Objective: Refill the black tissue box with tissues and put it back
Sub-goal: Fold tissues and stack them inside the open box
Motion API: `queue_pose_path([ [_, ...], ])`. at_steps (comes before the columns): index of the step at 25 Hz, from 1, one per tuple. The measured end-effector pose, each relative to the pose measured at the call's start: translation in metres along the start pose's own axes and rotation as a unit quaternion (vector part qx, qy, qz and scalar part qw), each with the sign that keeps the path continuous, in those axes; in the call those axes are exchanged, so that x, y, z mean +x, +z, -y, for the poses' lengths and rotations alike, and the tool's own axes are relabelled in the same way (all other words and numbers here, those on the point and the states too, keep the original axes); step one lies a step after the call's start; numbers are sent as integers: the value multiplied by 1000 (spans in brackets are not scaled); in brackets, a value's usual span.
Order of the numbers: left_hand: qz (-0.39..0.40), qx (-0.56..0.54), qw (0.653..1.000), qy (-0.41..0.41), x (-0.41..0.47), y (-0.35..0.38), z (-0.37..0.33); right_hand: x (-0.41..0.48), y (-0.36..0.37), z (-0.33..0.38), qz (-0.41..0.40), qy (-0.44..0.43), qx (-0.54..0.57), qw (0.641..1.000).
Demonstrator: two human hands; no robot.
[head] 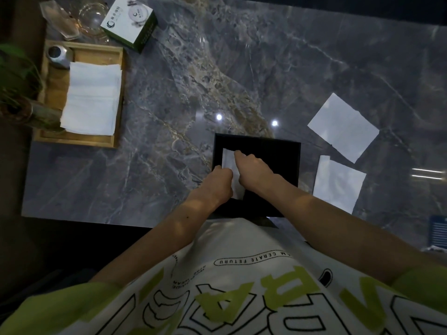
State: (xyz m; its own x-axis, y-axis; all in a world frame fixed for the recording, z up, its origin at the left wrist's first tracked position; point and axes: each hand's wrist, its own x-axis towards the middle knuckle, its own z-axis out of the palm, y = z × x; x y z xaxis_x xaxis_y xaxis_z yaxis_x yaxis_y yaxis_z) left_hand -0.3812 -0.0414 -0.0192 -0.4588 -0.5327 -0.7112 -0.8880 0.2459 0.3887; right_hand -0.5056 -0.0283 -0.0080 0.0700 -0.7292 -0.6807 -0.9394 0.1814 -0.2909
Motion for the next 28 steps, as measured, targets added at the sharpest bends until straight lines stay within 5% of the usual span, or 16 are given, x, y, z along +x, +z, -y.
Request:
queue_pose_path([
  [5, 24, 12, 1000, 1, 1, -4, -4, -7, -13, 3, 60, 21, -35, 997],
  [13, 89, 67, 994, 12, -11, -2, -16, -18, -5, -10, -22, -80, -184, 980],
  [20, 112, 99, 989, 12, -7, 3, -13, -15, 8, -20, 17, -115, -341, 933],
  [28, 108, 109, 988, 19, -8, 6, -14, -16, 11, -19, 33, -116, -383, 916],
])
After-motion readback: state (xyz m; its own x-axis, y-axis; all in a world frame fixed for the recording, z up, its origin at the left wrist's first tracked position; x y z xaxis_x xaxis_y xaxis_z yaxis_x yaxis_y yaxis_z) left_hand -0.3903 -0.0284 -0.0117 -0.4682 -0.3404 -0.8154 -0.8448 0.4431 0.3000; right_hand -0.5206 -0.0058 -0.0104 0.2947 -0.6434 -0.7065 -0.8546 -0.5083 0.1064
